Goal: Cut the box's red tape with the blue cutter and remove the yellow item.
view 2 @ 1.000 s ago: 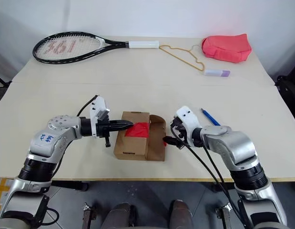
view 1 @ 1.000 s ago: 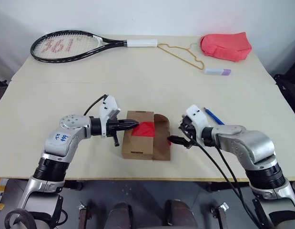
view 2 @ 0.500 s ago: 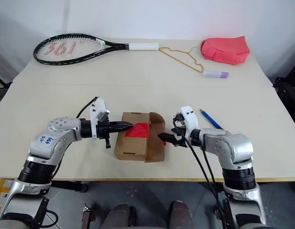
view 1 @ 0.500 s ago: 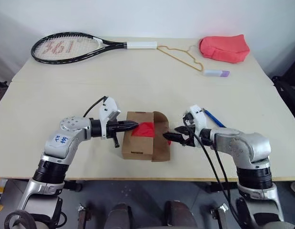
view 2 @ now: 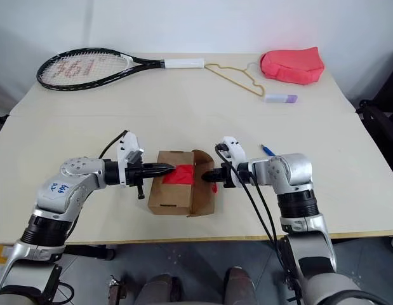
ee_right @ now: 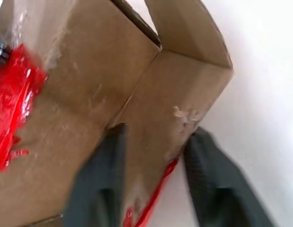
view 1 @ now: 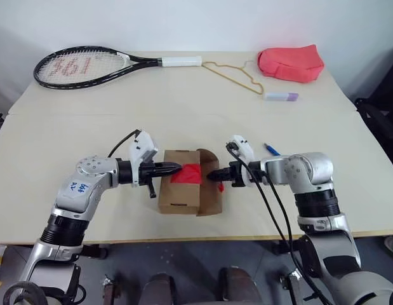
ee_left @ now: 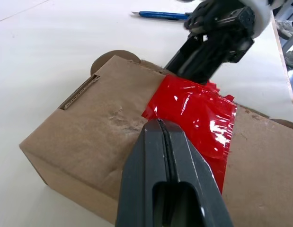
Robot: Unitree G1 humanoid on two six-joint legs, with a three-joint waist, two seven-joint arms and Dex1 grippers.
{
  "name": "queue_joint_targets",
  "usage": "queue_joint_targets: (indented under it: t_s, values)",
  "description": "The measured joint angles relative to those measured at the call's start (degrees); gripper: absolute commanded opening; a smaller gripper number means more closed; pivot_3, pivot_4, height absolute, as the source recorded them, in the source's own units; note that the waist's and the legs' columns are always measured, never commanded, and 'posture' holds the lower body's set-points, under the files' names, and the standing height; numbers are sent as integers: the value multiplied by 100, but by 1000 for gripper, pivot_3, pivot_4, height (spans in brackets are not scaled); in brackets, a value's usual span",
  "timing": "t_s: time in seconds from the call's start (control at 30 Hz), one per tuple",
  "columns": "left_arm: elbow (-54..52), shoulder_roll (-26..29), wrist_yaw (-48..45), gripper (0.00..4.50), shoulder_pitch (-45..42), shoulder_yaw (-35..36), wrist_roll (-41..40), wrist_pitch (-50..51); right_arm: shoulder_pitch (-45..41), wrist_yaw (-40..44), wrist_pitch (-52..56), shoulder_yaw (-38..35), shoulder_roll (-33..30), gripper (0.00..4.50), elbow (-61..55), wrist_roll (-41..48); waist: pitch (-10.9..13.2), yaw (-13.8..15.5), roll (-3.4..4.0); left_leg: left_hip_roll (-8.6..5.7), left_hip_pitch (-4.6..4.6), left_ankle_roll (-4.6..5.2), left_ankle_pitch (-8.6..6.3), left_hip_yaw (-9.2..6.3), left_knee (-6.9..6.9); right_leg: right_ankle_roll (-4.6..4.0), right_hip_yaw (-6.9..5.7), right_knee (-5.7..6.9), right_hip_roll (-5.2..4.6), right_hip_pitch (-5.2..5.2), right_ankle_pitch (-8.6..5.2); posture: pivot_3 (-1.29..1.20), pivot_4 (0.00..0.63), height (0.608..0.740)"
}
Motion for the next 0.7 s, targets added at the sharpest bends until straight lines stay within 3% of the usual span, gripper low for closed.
queue_joint_targets:
  t_s: [0.1, 0.2, 0.37, 0.57, 0.7]
  values:
    - [-14, 13, -4, 0, 51, 14, -1, -34, -67, 77, 78, -2, 21, 522, 208, 23, 0, -1, 0, 0, 36, -2, 1, 11, -26, -1, 6, -4, 0, 20, 0, 0, 150, 740]
    - [-43, 69, -128, 0, 188, 96, -8, -217, -251, 204, 708, 25, -31, 29, 350, 233, 1, -10, 2, 6, 51, -3, 0, 22, -37, -4, 13, -13, 4, 29, -2, 0, 150, 740]
    - [79, 56, -290, 0, 245, 128, -17, -559, -635, -55, 1120, -201, -143, 29, 755, 754, 11, 19, 14, 7, 43, -4, 0, 36, -35, -4, 23, -17, 4, 17, -2, 0, 150, 740]
    - [401, -454, -310, 0, 189, 110, -23, -993, -1127, -760, 1125, -151, -1053, 29, 1204, 2077, 23, 157, 32, 3, 22, 0, -2, 44, -30, 4, 25, -57, 2, 16, 3, 0, 150, 740]
    - [708, -1143, -230, 0, 121, -28, -6, -1318, -1678, -1038, 1125, 402, -2035, 29, 1478, 2797, 28, 244, 37, -5, -11, 4, -4, 46, -22, 14, 26, -63, -4, -8, 9, 0, 150, 740]
